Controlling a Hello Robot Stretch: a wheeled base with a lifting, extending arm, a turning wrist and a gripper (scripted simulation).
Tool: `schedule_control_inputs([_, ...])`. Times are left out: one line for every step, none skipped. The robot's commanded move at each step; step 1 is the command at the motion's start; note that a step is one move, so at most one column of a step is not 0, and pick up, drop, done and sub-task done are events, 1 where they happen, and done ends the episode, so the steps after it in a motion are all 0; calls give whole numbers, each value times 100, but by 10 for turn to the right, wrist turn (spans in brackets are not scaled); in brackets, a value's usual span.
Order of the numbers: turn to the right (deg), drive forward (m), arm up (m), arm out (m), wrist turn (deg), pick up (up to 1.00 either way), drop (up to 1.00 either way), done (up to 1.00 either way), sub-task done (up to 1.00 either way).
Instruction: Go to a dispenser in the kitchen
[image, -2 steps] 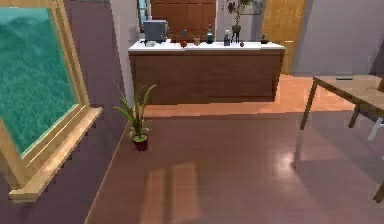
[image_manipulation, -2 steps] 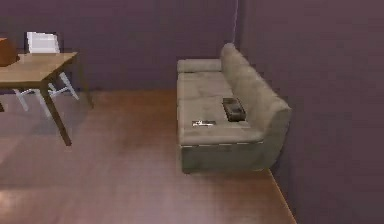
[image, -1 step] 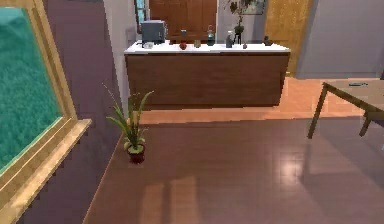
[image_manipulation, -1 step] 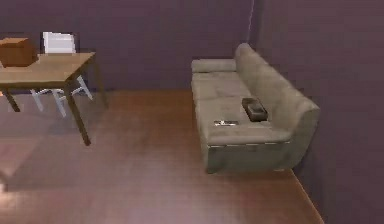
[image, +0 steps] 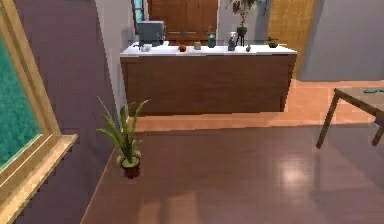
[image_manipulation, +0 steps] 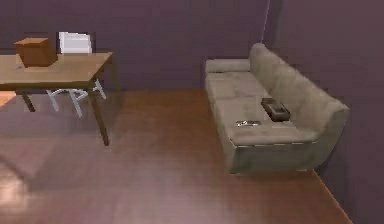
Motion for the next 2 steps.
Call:
schedule_control_inputs([450, 0, 0, 0, 0, 0, 0, 0, 0])
schedule_control_inputs([300, 0, 0, 0, 0, 0, 0, 0, 0])
